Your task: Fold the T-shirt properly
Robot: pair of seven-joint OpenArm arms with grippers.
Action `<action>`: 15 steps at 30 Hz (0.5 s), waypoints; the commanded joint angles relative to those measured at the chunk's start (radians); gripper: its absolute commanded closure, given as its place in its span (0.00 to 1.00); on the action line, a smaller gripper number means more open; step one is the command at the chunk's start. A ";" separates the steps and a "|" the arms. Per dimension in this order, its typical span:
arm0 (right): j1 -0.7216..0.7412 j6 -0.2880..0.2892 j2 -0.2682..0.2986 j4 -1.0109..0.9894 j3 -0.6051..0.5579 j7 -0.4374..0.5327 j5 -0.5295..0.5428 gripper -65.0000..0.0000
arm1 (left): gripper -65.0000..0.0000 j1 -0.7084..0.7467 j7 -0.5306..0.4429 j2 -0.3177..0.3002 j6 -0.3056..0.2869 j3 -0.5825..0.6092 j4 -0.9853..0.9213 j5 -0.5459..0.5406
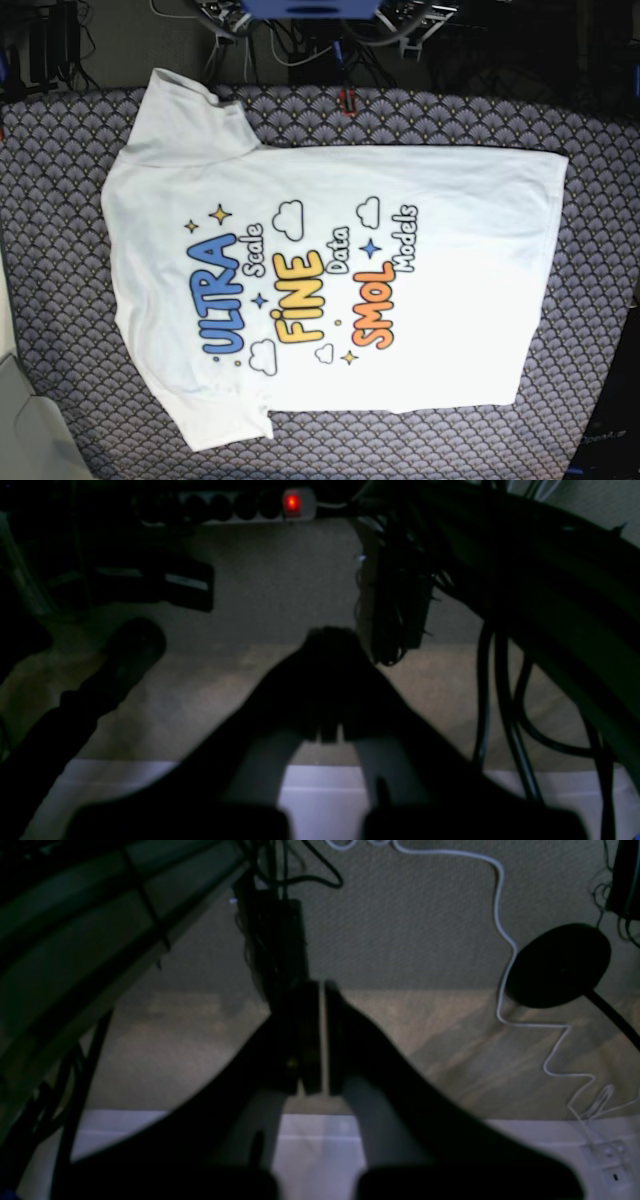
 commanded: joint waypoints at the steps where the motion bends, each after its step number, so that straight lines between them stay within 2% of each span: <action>1: -0.005 0.006 -0.003 0.002 0.002 0.001 -0.006 1.00 | 0.99 0.010 -0.001 -0.002 -0.005 -0.002 0.008 0.003; 7: -0.005 0.006 -0.003 0.002 0.002 0.005 -0.006 1.00 | 0.99 0.065 0.006 -0.002 -0.005 0.000 0.117 0.003; 15: -0.005 0.006 -0.005 0.002 -0.001 0.007 -0.006 1.00 | 0.99 0.075 0.006 -0.002 -0.005 0.000 0.128 0.003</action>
